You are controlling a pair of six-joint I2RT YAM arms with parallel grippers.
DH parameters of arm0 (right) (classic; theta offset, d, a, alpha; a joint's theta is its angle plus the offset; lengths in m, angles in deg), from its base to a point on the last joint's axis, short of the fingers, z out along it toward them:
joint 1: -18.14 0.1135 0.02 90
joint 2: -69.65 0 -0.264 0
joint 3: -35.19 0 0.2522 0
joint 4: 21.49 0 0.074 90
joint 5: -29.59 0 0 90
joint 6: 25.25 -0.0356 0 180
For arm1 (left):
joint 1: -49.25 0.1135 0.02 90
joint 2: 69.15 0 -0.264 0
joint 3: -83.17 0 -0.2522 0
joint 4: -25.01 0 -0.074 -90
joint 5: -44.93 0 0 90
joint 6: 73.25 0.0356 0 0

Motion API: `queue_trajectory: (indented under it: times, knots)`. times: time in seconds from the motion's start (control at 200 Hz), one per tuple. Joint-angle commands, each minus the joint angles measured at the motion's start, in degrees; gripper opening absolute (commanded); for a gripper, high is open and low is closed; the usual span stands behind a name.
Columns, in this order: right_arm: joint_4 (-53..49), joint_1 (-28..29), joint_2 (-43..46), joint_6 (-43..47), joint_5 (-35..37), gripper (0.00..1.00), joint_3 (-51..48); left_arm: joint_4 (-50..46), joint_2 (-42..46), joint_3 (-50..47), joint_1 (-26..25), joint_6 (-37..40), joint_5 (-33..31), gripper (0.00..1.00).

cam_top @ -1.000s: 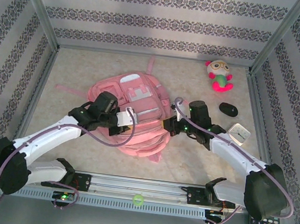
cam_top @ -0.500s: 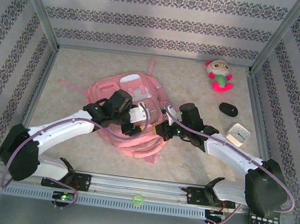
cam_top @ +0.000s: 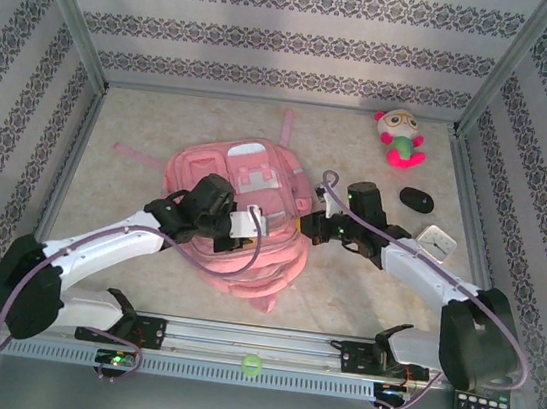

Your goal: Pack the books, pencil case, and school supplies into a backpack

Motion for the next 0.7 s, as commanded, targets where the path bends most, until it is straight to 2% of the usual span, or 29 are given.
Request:
queue_trajectory:
  times: [0.0,0.12,0.2,0.31,0.37,0.41,0.455,0.48,0.495,0.52,0.525,0.535,0.545,0.58,0.6,0.61,0.694]
  knots:
    - [5.33,-3.67,-4.39,-1.95,7.26,0.0,2.25,-8.83,3.24,-1.43,0.8,8.47,8.81,0.0]
    - [8.98,-3.63,-6.83,-4.18,7.37,0.0,4.12,-7.22,2.48,-2.46,1.04,10.26,6.49,0.0]
    - [8.74,-4.47,-5.91,-5.02,11.12,0.0,4.22,0.35,0.22,-3.22,2.22,10.45,3.56,0.0]
    - [8.85,-7.93,-3.29,-7.27,15.2,0.0,2.72,11.97,-5.63,-1.19,7.01,8.6,5.48,0.0]
    - [8.97,-9.91,-2.41,-7.03,15.44,0.0,2.67,14.94,-9.44,1.62,8.9,8.59,5.61,0.06]
    - [9.04,-11.23,-2.14,-6.04,14.68,0.0,3.0,15.93,-11.22,3.77,9.84,7.84,5.2,0.15]
    - [9.04,-12.94,-1.8,-4.44,13.38,0.19,3.52,17.58,-12.15,5.13,10.79,5.23,4.08,0.29]
    - [9.27,-14.14,-1.48,-3.81,12.19,0.33,3.68,18.36,-11.85,5.28,11.37,3.48,3.76,0.34]
    - [9.32,-14.99,-1.23,-3.59,11.57,0.43,3.73,18.99,-11.65,5.27,11.58,2.2,3.36,0.42]
    - [9.36,-16.54,-0.78,-3.53,10.66,0.62,3.88,20.2,-10.85,4.91,11.93,-0.44,2.09,0.55]
    - [9.31,-16.83,-0.66,-3.53,10.57,0.68,3.89,20.48,-10.64,4.83,11.95,-1.02,1.62,0.56]
    - [9.29,-17.44,-0.53,-3.42,10.19,0.87,3.9,20.82,-10.22,4.63,12.02,-2.27,0.71,0.61]
    - [9.24,-18.03,-0.3,-3.32,9.86,0.95,3.91,21.36,-9.76,4.34,12.11,-3.33,-0.11,0.63]
    - [9.08,-20.04,0.53,-2.74,9.1,0.98,3.7,22.25,-7.7,3.25,12.47,-7.15,-2.87,0.77]
    - [9.01,-21.03,1.22,-2.27,9.06,0.98,3.42,22.41,-6.4,2.61,12.69,-9.23,-4.3,0.95]
    - [9.0,-21.48,1.63,-2.02,9.18,0.98,3.15,22.36,-5.58,2.14,12.73,-10.13,-5.01,0.99]
    - [8.86,-24.09,5.47,0.47,12.96,0.98,0.11,23.83,2.1,-2.73,13.7,-17.94,-13.16,0.99]
